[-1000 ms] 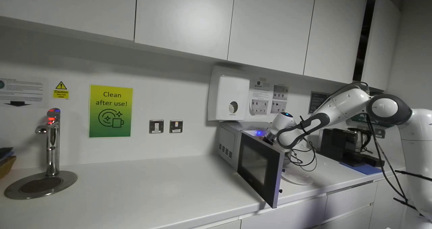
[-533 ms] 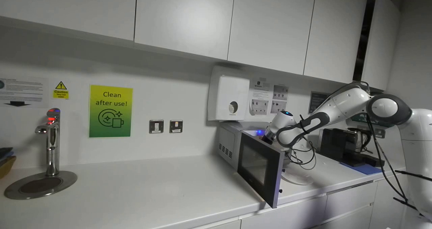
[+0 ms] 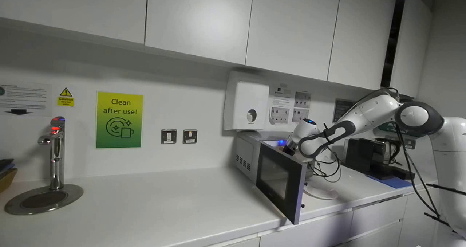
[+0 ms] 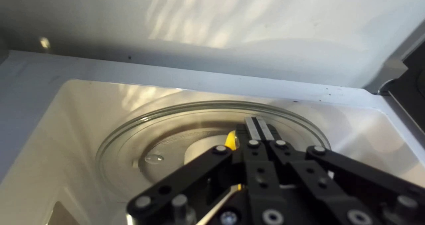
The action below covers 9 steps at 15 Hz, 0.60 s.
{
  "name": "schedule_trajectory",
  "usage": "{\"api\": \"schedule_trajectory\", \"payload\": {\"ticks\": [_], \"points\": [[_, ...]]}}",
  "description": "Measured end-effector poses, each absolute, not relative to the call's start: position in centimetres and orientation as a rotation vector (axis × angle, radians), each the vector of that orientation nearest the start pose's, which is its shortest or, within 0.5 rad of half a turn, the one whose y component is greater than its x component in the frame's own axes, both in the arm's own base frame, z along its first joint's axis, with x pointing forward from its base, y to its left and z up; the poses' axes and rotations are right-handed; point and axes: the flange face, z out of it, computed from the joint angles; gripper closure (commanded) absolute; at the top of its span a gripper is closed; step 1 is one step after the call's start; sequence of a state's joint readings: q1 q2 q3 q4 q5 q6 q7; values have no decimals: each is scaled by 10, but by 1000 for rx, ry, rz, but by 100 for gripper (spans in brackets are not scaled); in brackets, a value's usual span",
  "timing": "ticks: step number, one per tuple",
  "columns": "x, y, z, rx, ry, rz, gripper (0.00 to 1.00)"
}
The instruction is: Move the mug to the microwave
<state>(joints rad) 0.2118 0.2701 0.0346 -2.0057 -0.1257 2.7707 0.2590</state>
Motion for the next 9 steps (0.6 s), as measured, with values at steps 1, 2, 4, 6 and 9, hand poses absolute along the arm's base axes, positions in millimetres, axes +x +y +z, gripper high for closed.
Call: {"api": "schedule_trajectory", "payload": {"ticks": [1,2,4,6,9], "points": [[619,158,378,-2986,-131,-759,100],[620,155,379,-2990,-130,-765,100],[623,150,380,-3000,-137,-780,100],[625,144,381,-3009,-139,-793,100],[628,138,381,-3018,-135,-801,100]]}}
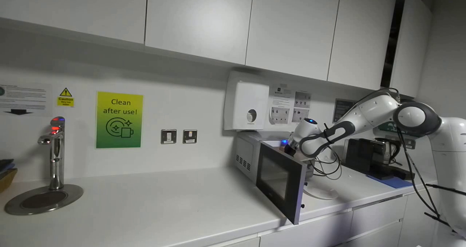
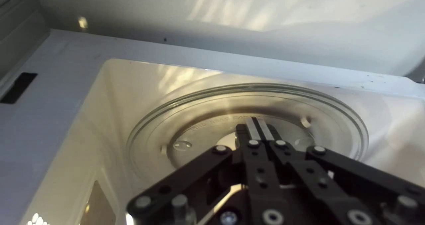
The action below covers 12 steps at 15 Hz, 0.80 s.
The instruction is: Move the mug to the microwave
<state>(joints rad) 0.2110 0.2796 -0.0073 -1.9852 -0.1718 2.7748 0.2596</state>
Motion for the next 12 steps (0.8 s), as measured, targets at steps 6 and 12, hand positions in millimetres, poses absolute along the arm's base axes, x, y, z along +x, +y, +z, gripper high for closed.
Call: {"api": "schedule_trajectory", "payload": {"ticks": [6,12], "points": [[630,137,381,-3013,-142,-823,100],[630,139,379,-3005,-150,-835,100]]}}
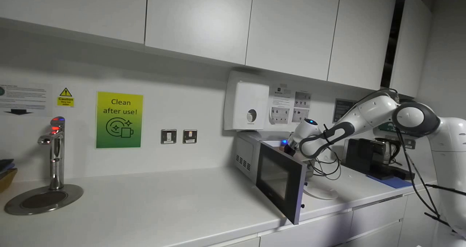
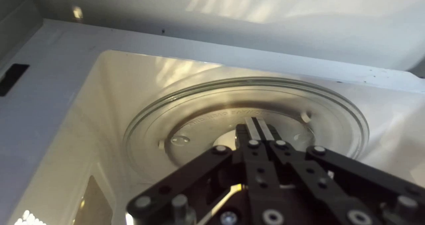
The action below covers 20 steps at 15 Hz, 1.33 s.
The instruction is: Move the mug to the microwave
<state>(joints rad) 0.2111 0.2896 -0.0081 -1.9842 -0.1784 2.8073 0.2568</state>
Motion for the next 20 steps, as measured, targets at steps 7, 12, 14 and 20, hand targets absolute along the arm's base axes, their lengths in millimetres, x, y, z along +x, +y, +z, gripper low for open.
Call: {"api": "schedule_trajectory", "payload": {"ticks": [7,12,14,20], "points": [[604,168,396,-3012,-224,-752,100],[557,180,418,-3074,-266,-544,100],[532,179,430,-3097,-263,-429,100],[452,157,486,-3146,-262,-271,66]]}}
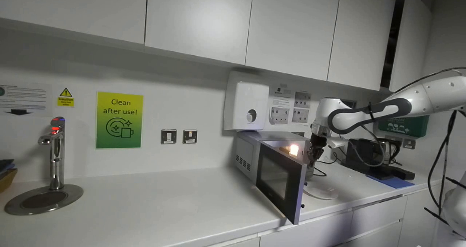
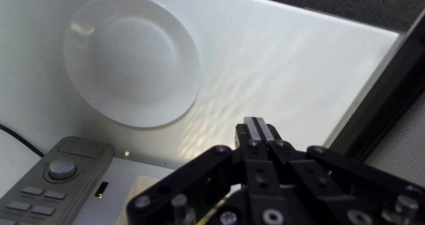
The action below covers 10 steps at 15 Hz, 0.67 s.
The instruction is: Move the mug to the microwave
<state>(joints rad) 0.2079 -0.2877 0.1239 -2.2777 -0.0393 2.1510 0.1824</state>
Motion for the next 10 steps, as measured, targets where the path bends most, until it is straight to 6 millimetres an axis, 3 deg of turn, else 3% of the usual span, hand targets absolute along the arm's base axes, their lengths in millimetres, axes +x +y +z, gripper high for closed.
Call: {"api": "schedule_trajectory", "payload": {"ticks": [8,10], "points": [[355,126,550,-3130,-262,-380,6],[338,119,564,-3116,-249,-440,0]]}}
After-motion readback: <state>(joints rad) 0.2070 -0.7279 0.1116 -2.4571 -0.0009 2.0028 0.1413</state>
